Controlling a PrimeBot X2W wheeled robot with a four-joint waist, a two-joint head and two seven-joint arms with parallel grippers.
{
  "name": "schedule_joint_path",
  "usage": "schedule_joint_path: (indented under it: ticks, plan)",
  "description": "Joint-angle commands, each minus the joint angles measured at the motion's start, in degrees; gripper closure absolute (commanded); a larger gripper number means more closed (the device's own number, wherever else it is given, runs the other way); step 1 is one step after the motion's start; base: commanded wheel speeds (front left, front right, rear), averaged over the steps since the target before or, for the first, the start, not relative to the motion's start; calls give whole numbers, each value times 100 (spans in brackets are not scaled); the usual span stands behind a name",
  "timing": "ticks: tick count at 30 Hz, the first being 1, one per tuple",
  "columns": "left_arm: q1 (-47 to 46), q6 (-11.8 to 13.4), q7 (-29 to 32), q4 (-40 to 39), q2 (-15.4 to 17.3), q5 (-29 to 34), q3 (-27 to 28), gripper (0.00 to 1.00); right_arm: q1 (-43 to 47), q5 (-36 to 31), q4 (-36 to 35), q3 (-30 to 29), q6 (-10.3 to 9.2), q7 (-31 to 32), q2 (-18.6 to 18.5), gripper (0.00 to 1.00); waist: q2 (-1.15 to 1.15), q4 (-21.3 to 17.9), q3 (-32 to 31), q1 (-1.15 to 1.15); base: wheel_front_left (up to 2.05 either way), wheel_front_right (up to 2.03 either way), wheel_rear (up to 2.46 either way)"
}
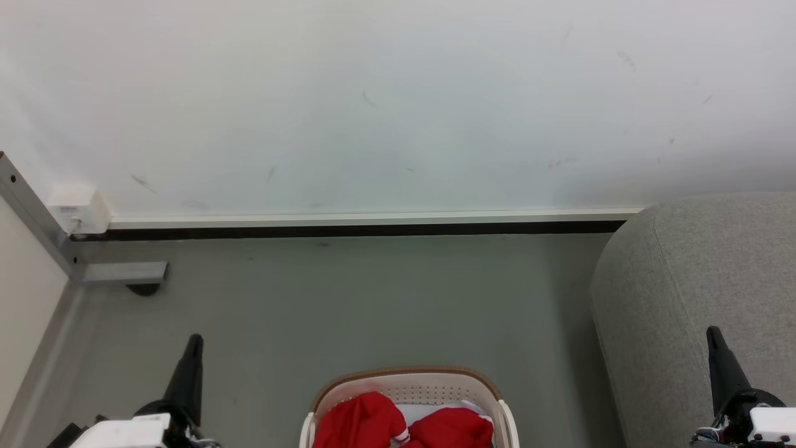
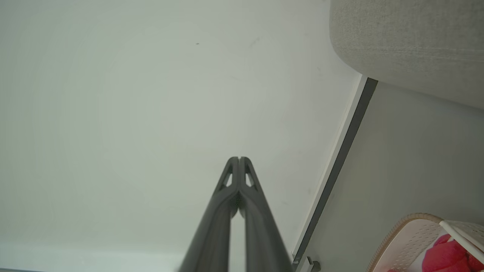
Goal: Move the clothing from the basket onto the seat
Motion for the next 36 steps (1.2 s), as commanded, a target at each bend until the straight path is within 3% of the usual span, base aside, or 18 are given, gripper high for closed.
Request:
schedule_joint_path:
  ticks: [1, 19, 36]
  plan:
    - [-44, -29, 16, -24, 41, -84, 8, 0, 77, 10, -31, -15, -13, 12, -6, 0, 0, 0, 0, 0, 0, 0, 0]
    - [-9, 13, -435, -185, -21, 488, -180, 0, -44, -283, -95, 323, -1, -436, 21, 0, 0, -2, 32, 0, 0, 0, 0]
    - [-56, 4, -841, -450, -6, 2350, -299, 0, -111, -1786, -381, 632, -3, -841, -14, 0, 0, 41, 77, 0, 0, 0, 0]
